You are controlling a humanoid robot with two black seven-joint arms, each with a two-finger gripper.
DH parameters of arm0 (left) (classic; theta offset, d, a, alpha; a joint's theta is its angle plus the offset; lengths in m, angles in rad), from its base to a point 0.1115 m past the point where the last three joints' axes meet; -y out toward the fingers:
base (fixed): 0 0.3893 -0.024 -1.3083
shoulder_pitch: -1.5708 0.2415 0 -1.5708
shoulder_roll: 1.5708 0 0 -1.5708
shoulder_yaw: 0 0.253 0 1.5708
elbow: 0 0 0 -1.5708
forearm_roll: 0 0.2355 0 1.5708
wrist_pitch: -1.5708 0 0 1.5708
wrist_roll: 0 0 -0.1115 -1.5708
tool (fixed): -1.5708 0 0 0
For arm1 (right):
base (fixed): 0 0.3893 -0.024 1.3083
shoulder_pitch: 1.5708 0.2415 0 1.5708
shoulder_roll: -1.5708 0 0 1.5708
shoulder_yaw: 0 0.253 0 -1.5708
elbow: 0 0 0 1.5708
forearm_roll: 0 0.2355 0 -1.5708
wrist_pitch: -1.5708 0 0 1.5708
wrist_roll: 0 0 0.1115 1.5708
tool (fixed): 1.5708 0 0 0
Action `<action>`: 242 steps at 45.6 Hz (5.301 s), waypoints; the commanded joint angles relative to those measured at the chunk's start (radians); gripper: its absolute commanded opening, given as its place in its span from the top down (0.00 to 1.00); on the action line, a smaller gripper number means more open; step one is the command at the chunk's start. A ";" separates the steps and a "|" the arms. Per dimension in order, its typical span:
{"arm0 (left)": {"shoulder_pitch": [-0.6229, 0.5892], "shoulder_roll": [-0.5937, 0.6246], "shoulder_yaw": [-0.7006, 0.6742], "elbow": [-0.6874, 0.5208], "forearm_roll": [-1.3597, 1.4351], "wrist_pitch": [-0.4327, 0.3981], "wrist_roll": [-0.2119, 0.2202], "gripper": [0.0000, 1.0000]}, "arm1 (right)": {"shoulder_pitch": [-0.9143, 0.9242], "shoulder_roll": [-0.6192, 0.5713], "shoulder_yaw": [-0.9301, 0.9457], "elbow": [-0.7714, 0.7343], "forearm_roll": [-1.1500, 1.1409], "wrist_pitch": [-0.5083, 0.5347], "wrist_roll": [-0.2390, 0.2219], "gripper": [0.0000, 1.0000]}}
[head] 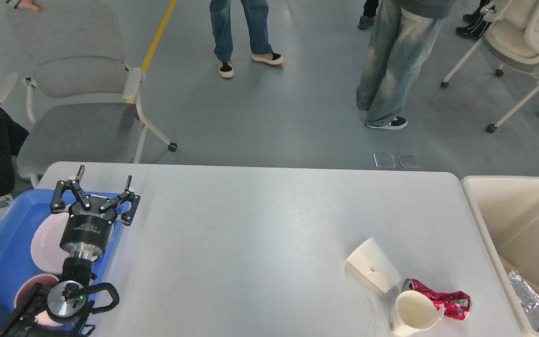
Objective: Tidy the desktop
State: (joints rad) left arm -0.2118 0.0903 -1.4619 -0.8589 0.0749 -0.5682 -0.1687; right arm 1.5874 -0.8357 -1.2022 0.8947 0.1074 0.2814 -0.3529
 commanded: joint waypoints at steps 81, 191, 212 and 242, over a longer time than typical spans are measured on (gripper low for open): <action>0.000 0.000 0.000 0.000 0.000 0.001 0.000 0.04 | -0.934 0.439 0.372 -0.723 0.006 -0.277 0.075 0.00; 0.000 0.000 0.000 0.000 0.000 0.001 0.000 0.04 | 0.257 0.325 0.179 0.713 0.026 0.139 0.121 0.05; 0.000 0.000 0.000 0.000 -0.001 0.001 0.000 0.04 | 0.011 0.434 0.273 0.665 0.034 -0.114 0.065 0.05; 0.000 -0.001 0.000 0.000 0.000 0.001 0.000 0.04 | -0.170 0.501 0.285 0.515 0.031 -0.189 0.065 0.23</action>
State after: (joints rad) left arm -0.2117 0.0905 -1.4619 -0.8590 0.0750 -0.5676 -0.1687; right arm 1.4548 -0.3476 -0.9172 1.4425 0.1378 0.0931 -0.2884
